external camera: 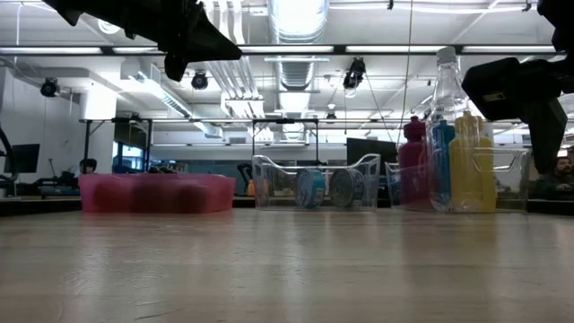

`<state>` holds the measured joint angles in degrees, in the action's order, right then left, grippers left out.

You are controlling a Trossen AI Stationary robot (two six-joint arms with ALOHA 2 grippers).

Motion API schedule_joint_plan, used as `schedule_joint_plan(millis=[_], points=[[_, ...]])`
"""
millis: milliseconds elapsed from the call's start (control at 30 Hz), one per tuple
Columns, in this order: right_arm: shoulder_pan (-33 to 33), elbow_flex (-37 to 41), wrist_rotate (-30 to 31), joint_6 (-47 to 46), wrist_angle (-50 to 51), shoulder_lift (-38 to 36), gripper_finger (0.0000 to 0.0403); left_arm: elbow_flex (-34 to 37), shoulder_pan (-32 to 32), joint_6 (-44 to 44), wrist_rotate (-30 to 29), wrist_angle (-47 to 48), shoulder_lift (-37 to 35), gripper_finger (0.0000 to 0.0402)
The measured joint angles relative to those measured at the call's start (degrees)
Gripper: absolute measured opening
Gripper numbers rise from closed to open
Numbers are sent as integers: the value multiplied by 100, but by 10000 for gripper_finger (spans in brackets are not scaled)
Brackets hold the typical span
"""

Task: Pick & Place Food Item
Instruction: Put the blue pink tuna can into the left transparent bin

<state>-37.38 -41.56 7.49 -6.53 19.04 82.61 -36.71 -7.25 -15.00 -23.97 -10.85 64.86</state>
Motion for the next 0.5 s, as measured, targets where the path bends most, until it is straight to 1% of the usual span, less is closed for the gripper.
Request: schedule_joint_plan(millis=[500], points=[[348, 107, 0, 241, -213, -5, 228, 0, -7, -15, 1, -2, 0, 3]])
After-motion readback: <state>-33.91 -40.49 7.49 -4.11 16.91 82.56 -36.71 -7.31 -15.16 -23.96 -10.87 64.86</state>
